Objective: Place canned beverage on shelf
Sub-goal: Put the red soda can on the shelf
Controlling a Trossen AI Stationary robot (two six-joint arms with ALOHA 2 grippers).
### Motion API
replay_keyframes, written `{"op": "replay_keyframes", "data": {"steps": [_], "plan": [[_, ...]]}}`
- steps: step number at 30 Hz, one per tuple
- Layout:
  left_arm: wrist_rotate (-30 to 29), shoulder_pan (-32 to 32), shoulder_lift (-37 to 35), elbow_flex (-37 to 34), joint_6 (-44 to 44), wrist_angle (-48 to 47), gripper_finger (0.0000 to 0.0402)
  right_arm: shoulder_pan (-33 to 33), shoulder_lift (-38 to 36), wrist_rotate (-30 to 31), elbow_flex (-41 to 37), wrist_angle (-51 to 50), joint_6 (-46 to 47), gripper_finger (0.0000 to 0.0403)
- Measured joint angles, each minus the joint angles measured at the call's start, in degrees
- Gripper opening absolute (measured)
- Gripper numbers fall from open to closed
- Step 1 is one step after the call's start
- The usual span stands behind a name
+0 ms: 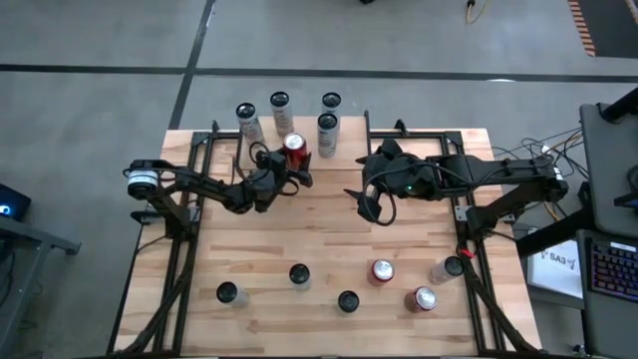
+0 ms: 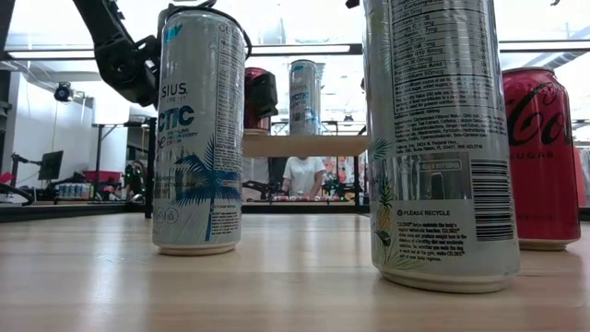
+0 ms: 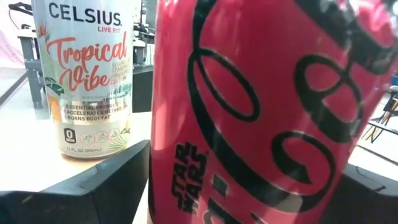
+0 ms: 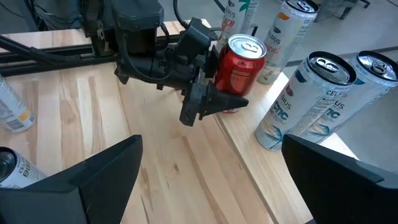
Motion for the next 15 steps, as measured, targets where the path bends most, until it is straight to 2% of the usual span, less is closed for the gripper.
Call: {"op": "replay_keyframes", "data": {"steps": [15], "plan": [[0.01, -1.21, -0.46, 2.36, 4.1, 0.79, 0.0354, 0.0, 0.0, 0.0, 0.0, 0.0, 0.04, 0.0375]]}}
